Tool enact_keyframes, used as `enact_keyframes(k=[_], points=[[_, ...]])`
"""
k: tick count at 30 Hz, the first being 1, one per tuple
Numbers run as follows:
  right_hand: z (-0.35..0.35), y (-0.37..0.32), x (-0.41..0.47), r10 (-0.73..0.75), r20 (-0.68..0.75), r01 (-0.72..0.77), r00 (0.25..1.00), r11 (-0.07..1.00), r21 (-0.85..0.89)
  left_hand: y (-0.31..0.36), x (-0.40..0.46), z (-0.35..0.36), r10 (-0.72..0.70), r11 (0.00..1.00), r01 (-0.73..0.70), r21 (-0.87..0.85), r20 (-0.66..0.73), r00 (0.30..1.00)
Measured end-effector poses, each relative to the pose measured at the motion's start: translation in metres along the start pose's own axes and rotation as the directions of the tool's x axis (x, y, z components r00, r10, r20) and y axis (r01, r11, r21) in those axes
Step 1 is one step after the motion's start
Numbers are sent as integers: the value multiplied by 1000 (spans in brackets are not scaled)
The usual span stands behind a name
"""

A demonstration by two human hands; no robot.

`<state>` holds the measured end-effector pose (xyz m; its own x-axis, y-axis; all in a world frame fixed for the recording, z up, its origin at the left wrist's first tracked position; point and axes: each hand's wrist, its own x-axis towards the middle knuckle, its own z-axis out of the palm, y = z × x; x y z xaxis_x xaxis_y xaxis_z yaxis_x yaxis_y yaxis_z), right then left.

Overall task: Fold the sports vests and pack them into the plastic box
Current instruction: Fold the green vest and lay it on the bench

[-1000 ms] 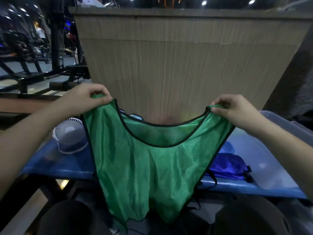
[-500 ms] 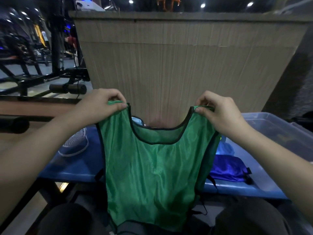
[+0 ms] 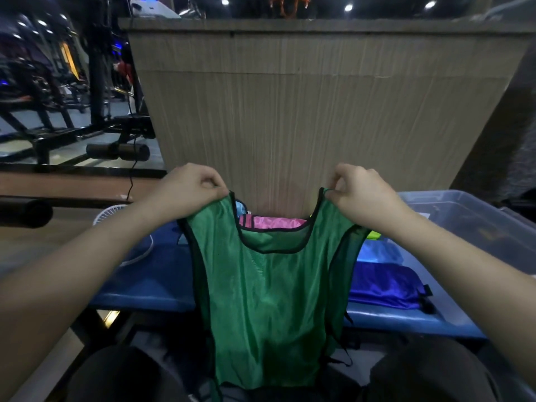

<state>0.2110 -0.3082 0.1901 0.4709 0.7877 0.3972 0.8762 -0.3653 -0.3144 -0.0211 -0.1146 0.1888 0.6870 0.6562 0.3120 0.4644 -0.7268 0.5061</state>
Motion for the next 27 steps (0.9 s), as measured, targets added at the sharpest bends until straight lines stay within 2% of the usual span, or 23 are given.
enact_keyframes(k=[3,5,9,15,22,27], points=[[1,-9,1,74,85,-94,994,961,260,10,-2,6,-34,981,50,-189,85,996],[4,-16,1,107,145,-161,984,884,438,19,-4,9,-38,963,67,-261,113,993],[12,-31,0,131,250,-263,959,739,621,40,-8,18,-23,923,72,-377,134,991],[19,-60,-11,126,264,-280,956,652,704,65,-9,27,21,889,31,-456,108,994],[15,-73,-20,113,272,-286,956,570,770,71,-11,33,34,889,30,-458,130,991],[9,-68,-20,25,423,-379,906,494,782,74,-18,34,72,887,29,-461,202,977]])
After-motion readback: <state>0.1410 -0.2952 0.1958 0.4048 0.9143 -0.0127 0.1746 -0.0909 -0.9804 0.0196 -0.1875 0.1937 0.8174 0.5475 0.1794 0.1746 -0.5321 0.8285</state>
